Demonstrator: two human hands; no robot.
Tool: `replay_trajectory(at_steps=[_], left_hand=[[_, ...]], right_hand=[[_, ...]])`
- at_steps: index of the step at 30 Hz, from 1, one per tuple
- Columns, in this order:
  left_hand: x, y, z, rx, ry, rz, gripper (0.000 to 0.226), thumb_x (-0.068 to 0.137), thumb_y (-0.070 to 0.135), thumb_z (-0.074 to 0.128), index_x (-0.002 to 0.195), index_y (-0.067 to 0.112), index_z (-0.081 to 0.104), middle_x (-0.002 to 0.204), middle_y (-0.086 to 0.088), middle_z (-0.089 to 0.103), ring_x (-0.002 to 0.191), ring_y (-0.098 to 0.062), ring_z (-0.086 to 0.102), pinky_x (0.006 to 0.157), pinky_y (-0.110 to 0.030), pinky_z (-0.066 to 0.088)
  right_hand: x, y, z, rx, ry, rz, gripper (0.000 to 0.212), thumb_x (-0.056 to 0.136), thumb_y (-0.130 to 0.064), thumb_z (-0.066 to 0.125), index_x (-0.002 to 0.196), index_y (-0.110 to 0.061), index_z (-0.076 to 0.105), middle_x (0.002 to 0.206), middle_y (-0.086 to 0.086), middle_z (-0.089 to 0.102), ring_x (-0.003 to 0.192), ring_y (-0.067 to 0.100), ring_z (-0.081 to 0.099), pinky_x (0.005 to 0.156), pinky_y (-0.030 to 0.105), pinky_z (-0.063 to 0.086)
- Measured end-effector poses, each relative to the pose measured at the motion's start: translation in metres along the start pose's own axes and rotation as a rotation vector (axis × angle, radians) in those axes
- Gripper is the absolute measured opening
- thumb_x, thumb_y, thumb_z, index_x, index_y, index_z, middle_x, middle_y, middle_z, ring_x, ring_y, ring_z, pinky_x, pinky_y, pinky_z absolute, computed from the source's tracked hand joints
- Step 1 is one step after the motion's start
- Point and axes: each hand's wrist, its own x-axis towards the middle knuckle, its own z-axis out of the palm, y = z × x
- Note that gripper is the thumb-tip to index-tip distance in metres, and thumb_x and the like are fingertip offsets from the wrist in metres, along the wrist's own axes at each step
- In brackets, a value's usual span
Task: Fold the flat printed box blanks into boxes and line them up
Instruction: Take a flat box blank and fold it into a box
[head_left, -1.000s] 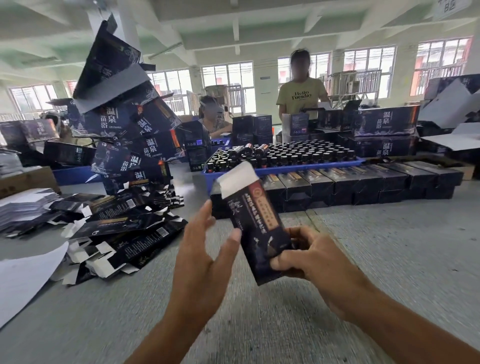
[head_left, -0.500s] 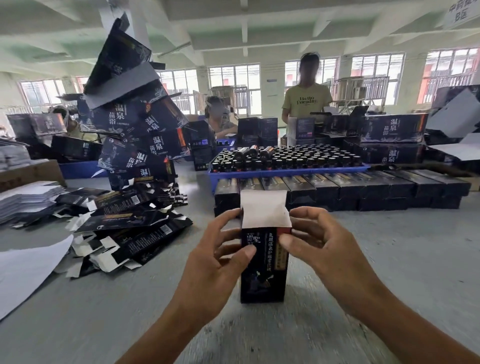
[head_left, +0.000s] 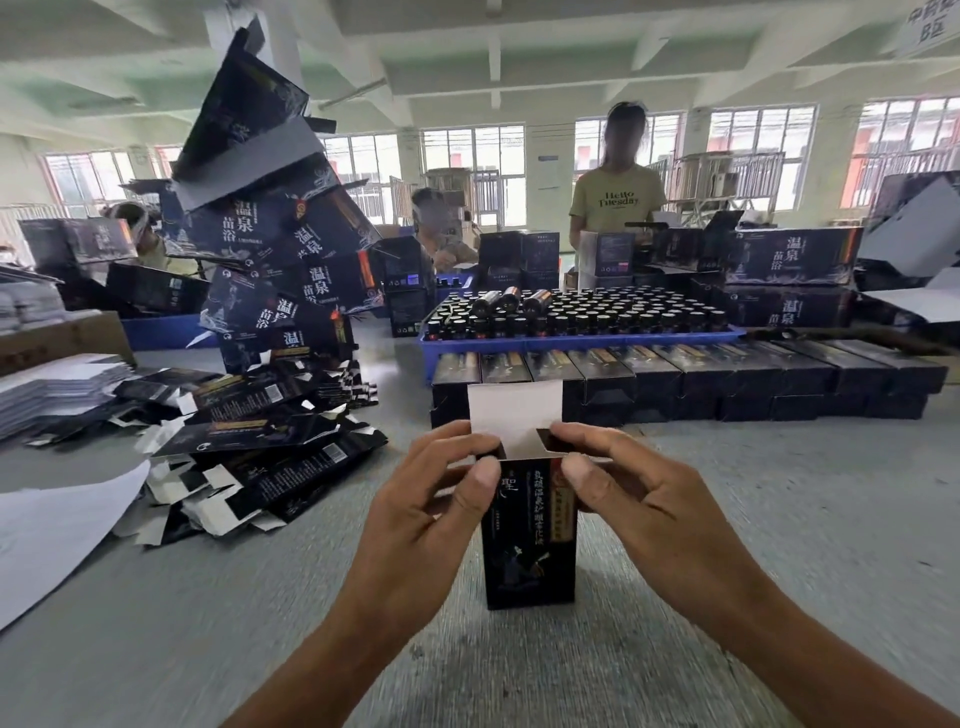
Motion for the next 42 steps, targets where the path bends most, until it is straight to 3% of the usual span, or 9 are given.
replay_trajectory(at_steps=[6, 9, 16, 25, 30, 33, 36, 39, 42], left_hand=[[0.0, 0.005, 0.001, 0.017, 0.018, 0.063, 0.025, 0.093, 0.046, 0.056, 0.11, 0.033, 0.071, 0.13, 0.015, 0.061, 0.124, -0.016, 0.06, 0.094, -0.029, 0.051], [0.0, 0.007, 0.0, 0.02, 0.023, 0.063, 0.026, 0.093, 0.045, 0.056, 0.111, 0.032, 0.071, 0.126, 0.01, 0.064, 0.121, -0.019, 0.062, 0.093, -0.034, 0.053], [-0.001, 0.008, 0.002, 0.001, 0.024, 0.079, 0.023, 0.097, 0.034, 0.059, 0.113, 0.022, 0.07, 0.126, 0.007, 0.066, 0.116, -0.021, 0.065, 0.092, -0.029, 0.055], [-0.004, 0.016, 0.006, -0.07, 0.076, 0.026, 0.023, 0.1, 0.034, 0.057, 0.11, 0.023, 0.075, 0.128, 0.015, 0.067, 0.12, -0.006, 0.062, 0.093, -0.026, 0.055], [-0.003, 0.019, 0.007, -0.087, 0.139, 0.016, 0.031, 0.087, 0.037, 0.063, 0.111, 0.017, 0.063, 0.118, 0.015, 0.072, 0.103, -0.01, 0.071, 0.086, -0.028, 0.058], [-0.004, 0.019, 0.005, -0.027, 0.128, 0.044, 0.04, 0.091, 0.037, 0.063, 0.13, 0.028, 0.057, 0.12, 0.016, 0.07, 0.103, -0.006, 0.07, 0.082, -0.019, 0.056], [-0.005, 0.016, 0.006, 0.058, 0.112, 0.117, 0.029, 0.098, 0.026, 0.059, 0.126, 0.028, 0.067, 0.105, 0.015, 0.071, 0.095, -0.004, 0.068, 0.076, -0.013, 0.051], [-0.003, 0.013, 0.004, 0.127, 0.102, 0.178, 0.024, 0.098, 0.021, 0.059, 0.119, 0.023, 0.072, 0.12, 0.008, 0.07, 0.114, -0.009, 0.065, 0.083, -0.012, 0.051], [-0.002, 0.009, 0.001, 0.21, 0.088, 0.247, 0.024, 0.096, 0.018, 0.061, 0.117, 0.02, 0.073, 0.127, 0.006, 0.066, 0.114, -0.008, 0.065, 0.08, -0.014, 0.054]], right_hand=[[0.0, -0.003, 0.002, 0.09, 0.051, -0.067, 0.023, 0.094, -0.012, 0.065, 0.107, -0.031, 0.072, 0.127, -0.03, 0.063, 0.112, -0.005, 0.064, 0.085, 0.008, 0.051], [0.0, -0.003, 0.001, 0.128, 0.065, -0.063, 0.033, 0.093, -0.005, 0.066, 0.105, -0.036, 0.066, 0.121, -0.023, 0.068, 0.115, -0.003, 0.063, 0.088, 0.011, 0.052], [-0.001, -0.005, 0.001, 0.095, 0.086, -0.059, 0.031, 0.086, -0.038, 0.066, 0.117, -0.041, 0.068, 0.115, -0.02, 0.072, 0.113, -0.001, 0.065, 0.087, 0.009, 0.05], [-0.002, -0.003, 0.004, 0.099, 0.133, -0.056, 0.027, 0.092, -0.019, 0.068, 0.113, -0.036, 0.072, 0.109, -0.019, 0.074, 0.106, -0.001, 0.067, 0.082, 0.006, 0.049], [-0.001, -0.002, 0.005, 0.104, 0.145, -0.057, 0.026, 0.093, -0.015, 0.066, 0.108, -0.035, 0.073, 0.113, -0.02, 0.072, 0.109, 0.001, 0.067, 0.09, 0.013, 0.052], [-0.002, -0.002, 0.007, 0.097, 0.144, -0.066, 0.024, 0.094, -0.016, 0.065, 0.109, -0.033, 0.073, 0.114, -0.02, 0.072, 0.11, 0.002, 0.067, 0.09, 0.014, 0.052], [-0.002, -0.002, 0.007, 0.052, 0.139, -0.086, 0.024, 0.095, -0.016, 0.063, 0.107, -0.036, 0.072, 0.114, -0.023, 0.071, 0.109, 0.0, 0.066, 0.086, 0.011, 0.052], [-0.002, -0.001, 0.006, 0.001, 0.13, -0.095, 0.022, 0.095, -0.021, 0.062, 0.105, -0.039, 0.072, 0.117, -0.027, 0.068, 0.112, -0.003, 0.064, 0.089, 0.013, 0.052], [-0.001, 0.002, 0.005, -0.059, 0.13, -0.11, 0.018, 0.095, -0.028, 0.061, 0.108, -0.036, 0.072, 0.121, -0.03, 0.066, 0.115, -0.004, 0.062, 0.091, 0.014, 0.052]])
